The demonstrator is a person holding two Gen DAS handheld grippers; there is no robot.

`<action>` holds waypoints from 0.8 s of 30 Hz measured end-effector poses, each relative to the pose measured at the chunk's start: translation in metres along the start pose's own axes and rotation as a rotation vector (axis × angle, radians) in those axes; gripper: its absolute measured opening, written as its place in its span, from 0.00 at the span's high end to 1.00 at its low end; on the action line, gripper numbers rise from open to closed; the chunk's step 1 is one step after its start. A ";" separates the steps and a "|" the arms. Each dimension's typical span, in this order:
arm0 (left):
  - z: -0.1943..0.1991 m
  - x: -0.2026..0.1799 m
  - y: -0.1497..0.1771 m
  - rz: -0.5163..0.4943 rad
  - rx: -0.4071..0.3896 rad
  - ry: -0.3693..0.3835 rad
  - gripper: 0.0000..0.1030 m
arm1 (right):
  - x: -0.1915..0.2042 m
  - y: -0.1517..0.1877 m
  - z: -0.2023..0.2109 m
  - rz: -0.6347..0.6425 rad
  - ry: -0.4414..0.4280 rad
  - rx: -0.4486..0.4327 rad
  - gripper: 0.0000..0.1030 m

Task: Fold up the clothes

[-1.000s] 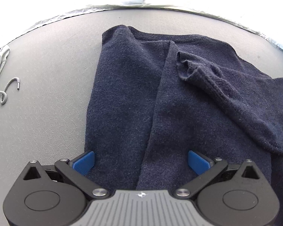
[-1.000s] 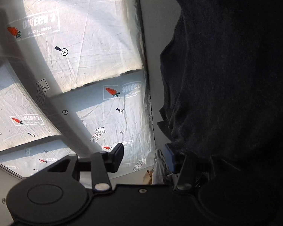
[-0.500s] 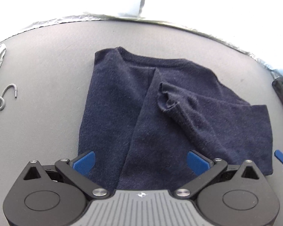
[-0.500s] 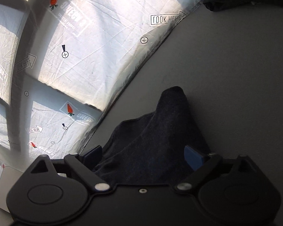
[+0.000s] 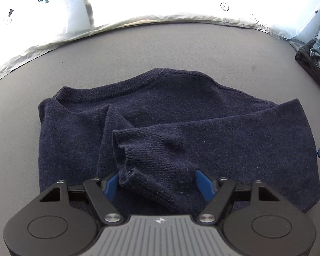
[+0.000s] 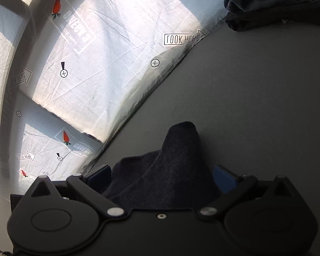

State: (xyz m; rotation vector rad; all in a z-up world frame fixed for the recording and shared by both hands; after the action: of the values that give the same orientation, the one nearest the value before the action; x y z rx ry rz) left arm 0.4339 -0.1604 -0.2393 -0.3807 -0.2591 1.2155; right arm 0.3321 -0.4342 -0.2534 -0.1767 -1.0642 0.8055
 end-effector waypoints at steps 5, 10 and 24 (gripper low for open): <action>0.016 -0.007 -0.004 -0.054 -0.088 -0.020 0.82 | 0.007 0.007 0.004 0.046 0.021 0.009 0.00; 0.046 0.000 -0.008 -0.045 -0.203 -0.037 0.91 | 0.020 0.006 0.015 0.071 0.035 -0.021 0.00; 0.150 0.068 -0.050 0.062 -0.532 -0.070 0.92 | 0.072 0.050 0.054 0.237 0.136 -0.034 0.00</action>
State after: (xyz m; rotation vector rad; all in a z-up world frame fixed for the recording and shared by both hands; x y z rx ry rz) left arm 0.4402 -0.0894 -0.0824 -0.8116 -0.6399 1.2128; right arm 0.2789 -0.3639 -0.2002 -0.3866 -0.9398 0.9741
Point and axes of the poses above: each gripper's, at about its wrist camera, not at the fingertips, and z roughly against the way its jaws point, x to its left, y to its underside, the point moved 6 cm from there along -z, roughly the way its jaws point, and after that the axes turned 1 degree about y, right-handed, at the moved point
